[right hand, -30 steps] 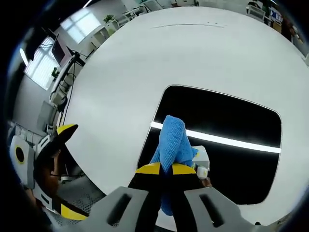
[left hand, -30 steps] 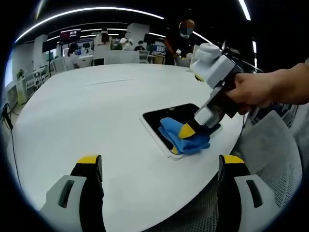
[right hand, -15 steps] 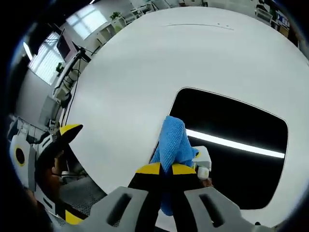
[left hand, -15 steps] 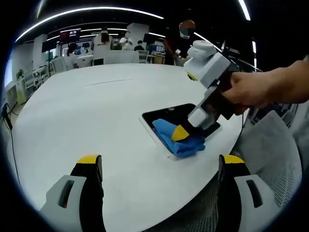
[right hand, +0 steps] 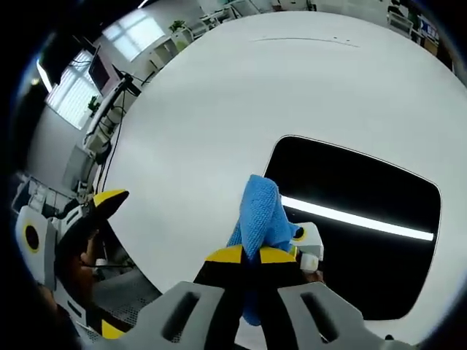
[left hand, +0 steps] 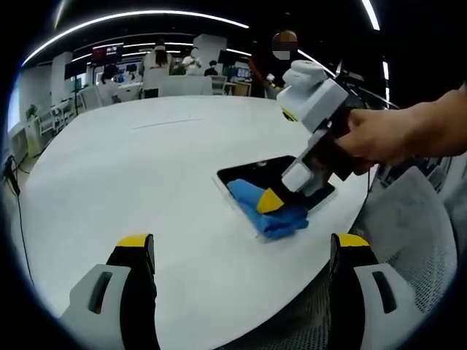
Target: Wipe the mirror surface with the cleaning cloth until all visible marks leave the cleaned area.
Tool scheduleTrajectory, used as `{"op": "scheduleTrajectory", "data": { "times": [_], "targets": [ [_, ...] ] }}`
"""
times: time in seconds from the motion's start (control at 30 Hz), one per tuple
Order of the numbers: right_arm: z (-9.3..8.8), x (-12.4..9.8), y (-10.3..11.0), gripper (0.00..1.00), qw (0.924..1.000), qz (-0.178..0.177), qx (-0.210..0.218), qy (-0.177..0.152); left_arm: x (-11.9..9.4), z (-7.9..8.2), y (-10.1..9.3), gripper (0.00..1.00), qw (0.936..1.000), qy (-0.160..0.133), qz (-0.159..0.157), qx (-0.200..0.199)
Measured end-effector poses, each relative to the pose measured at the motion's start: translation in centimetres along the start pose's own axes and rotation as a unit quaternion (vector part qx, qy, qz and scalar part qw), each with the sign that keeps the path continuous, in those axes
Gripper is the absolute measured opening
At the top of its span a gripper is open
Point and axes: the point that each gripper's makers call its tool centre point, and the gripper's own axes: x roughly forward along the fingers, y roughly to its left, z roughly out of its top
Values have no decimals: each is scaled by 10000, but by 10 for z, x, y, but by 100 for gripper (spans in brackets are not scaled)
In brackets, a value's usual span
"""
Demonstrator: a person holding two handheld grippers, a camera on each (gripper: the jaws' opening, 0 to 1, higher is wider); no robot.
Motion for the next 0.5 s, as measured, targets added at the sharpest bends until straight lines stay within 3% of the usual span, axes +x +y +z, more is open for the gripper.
{"op": "scheduleTrajectory", "data": {
  "times": [0.43, 0.5],
  "targets": [
    [1, -1, -1, 0, 9998, -55, -182, 17, 2, -4, -3, 99, 9998, 81, -107, -127],
    [3, -1, -2, 0, 9998, -69, -211, -10, 1, 0, -2, 99, 10000, -14, -57, -75]
  ]
}}
